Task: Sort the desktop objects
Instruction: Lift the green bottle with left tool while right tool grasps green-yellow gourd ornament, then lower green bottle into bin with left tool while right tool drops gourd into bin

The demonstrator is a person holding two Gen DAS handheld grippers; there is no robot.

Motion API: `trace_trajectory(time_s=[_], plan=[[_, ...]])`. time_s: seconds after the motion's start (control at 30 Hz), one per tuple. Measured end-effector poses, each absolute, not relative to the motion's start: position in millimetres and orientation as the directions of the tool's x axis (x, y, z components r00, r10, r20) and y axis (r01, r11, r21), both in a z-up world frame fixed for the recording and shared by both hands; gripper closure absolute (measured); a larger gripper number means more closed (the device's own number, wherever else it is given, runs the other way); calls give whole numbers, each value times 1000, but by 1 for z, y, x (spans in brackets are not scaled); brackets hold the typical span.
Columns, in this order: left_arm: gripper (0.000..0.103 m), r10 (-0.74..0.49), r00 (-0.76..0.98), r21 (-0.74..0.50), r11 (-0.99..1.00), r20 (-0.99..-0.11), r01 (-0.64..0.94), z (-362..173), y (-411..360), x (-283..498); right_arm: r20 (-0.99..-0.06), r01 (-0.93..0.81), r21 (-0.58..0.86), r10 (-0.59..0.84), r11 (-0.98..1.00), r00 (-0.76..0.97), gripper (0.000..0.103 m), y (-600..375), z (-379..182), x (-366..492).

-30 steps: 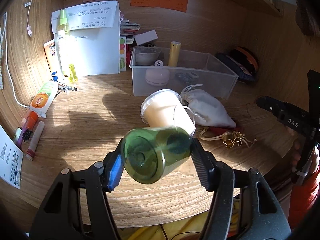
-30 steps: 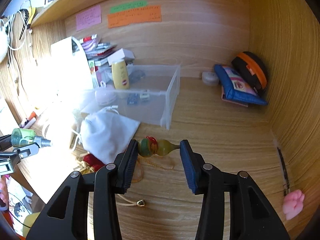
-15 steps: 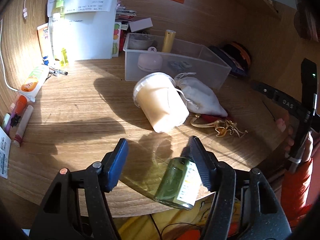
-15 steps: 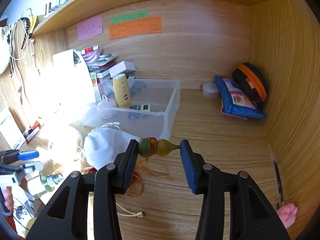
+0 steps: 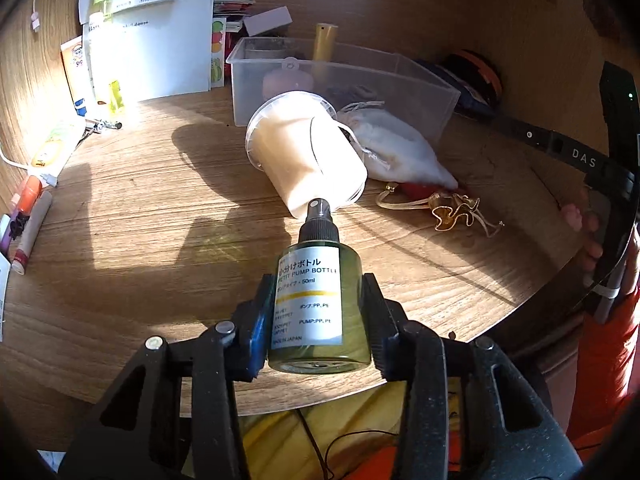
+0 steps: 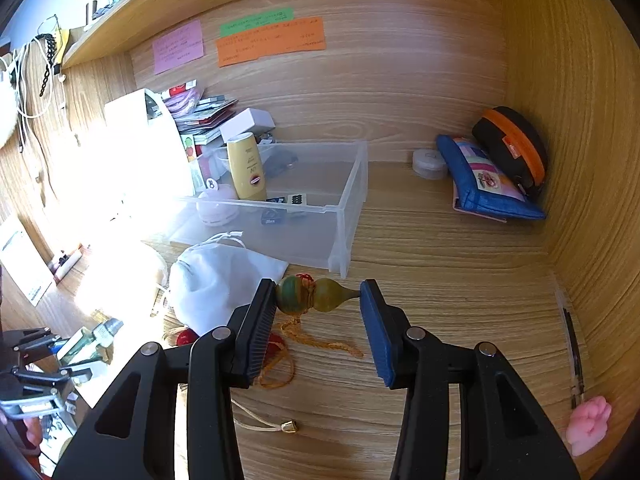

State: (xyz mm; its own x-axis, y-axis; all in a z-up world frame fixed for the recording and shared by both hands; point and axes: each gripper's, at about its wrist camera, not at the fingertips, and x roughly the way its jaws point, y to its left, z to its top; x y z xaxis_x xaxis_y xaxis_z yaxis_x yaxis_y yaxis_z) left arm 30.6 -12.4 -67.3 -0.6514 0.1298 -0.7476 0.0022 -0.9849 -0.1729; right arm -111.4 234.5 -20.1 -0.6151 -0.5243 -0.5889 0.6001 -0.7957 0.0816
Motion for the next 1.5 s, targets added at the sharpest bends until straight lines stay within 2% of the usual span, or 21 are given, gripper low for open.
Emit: trace_trajectory(time_s=[0.23,0.7,1.13,1.5], plan=[[62,137,-690,-167,-986,-710,-24,-42,-3,35,-567,610,66,-532,-790,-628,63,234,-9,-107],[62,75,-823,-114,-993,-563,-12,21,-9,28,-498,629,48,-565,-776,-658,63,229,25,-108],[62,31,-855,-117,-992,-518,36,43,-35,-18,-450,658,14,-592,-753,-668,63,207,48,-121],[62,50,-855,-151,-988,-516,33,59,-59,-76,-420,662,-20,-594,-749,-686,63,185,70,-155]])
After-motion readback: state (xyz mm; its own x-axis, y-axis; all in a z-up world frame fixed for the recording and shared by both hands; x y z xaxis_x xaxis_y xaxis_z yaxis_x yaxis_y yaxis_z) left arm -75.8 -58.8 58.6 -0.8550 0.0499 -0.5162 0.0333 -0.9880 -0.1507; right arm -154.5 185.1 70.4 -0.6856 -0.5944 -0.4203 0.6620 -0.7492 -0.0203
